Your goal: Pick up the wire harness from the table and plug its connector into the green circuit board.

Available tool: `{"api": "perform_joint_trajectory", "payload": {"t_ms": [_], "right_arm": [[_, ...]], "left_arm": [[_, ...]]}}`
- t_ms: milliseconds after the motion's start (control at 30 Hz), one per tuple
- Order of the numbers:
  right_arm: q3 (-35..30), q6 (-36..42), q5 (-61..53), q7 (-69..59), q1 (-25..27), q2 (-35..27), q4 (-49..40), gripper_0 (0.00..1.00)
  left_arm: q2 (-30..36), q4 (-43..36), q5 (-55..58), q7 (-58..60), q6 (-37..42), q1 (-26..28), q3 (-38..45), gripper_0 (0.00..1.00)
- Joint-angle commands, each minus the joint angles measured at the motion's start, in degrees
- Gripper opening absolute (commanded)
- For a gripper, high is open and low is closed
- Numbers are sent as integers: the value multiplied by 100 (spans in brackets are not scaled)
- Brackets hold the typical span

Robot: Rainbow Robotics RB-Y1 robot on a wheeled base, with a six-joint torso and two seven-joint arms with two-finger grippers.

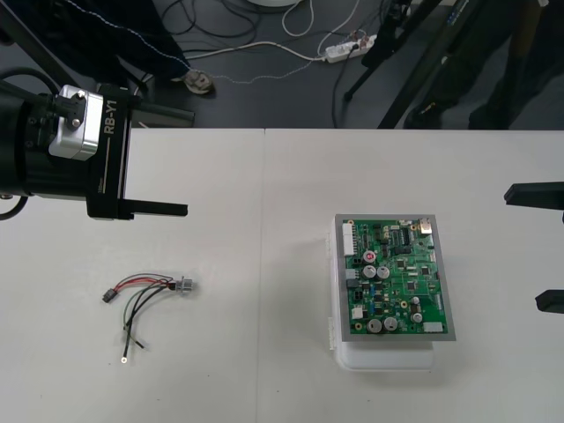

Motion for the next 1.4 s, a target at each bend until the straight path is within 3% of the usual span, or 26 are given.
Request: {"api": "perform_joint_trajectory", "payload": {"t_ms": [33, 400, 667, 933, 1400], "right_arm": [[-179, 8, -236, 401, 34, 178, 102, 100], [6, 8, -447, 498, -194, 248, 128, 100], [76, 8, -385, 630, -317, 248, 128, 100], [270, 8, -227, 867, -458, 248, 128, 100], [454, 8, -166, 1025, -572, 248, 137, 100]], "left_arm": [[26, -13, 1, -126, -137, 36, 67, 91], [475, -13, -491, -1303, -137, 28, 32, 92], [1099, -13, -508, -2305, -137, -16, -451, 91], [1969, -13, -526, -3703, 391, -227, -1154, 91], [3138, -13, -535, -6137, 830, -1150, -2859, 91]]}}
